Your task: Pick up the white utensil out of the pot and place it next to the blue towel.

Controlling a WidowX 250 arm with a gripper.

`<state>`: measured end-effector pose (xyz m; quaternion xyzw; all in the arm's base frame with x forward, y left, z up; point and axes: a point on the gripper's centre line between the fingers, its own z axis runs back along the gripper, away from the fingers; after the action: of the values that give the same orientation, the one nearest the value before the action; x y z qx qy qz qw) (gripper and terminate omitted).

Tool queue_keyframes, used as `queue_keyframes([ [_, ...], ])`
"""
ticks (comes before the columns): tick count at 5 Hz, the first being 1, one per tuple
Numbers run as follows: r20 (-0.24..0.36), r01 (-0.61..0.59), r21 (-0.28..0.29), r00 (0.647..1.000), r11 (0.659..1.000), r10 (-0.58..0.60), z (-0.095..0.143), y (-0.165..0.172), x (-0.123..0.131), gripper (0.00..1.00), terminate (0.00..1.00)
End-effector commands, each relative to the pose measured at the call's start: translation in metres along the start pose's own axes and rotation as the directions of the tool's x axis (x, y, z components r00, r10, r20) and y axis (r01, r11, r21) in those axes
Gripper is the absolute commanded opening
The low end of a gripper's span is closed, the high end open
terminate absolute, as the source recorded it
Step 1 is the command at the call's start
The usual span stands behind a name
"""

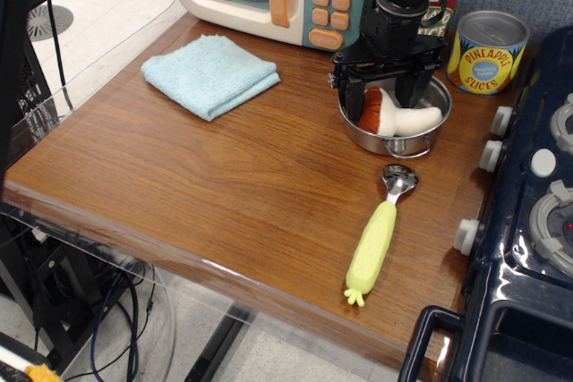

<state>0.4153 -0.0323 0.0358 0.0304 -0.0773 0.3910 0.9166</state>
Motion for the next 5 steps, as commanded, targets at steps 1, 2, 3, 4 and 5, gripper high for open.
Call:
queue_keyframes([
  [1, 0.042, -0.012, -0.021, 0.999, 1.000, 0.013, 0.011, 0.008, 0.001, 0.00, 0.00],
  [2, 0.050, -0.021, -0.028, 0.999, 0.999, 0.022, 0.014, 0.009, 0.003, 0.00, 0.00],
  [3, 0.066, -0.039, -0.046, 0.997, 0.998, 0.042, 0.025, 0.014, 0.008, 0.00, 0.00],
  [4, 0.084, -0.077, -0.073, 0.993, 0.994, 0.083, 0.038, 0.027, 0.015, 0.00, 0.00],
  [5, 0.103, -0.130, -0.103, 0.985, 0.986, 0.141, 0.058, 0.046, 0.027, 0.00, 0.00],
])
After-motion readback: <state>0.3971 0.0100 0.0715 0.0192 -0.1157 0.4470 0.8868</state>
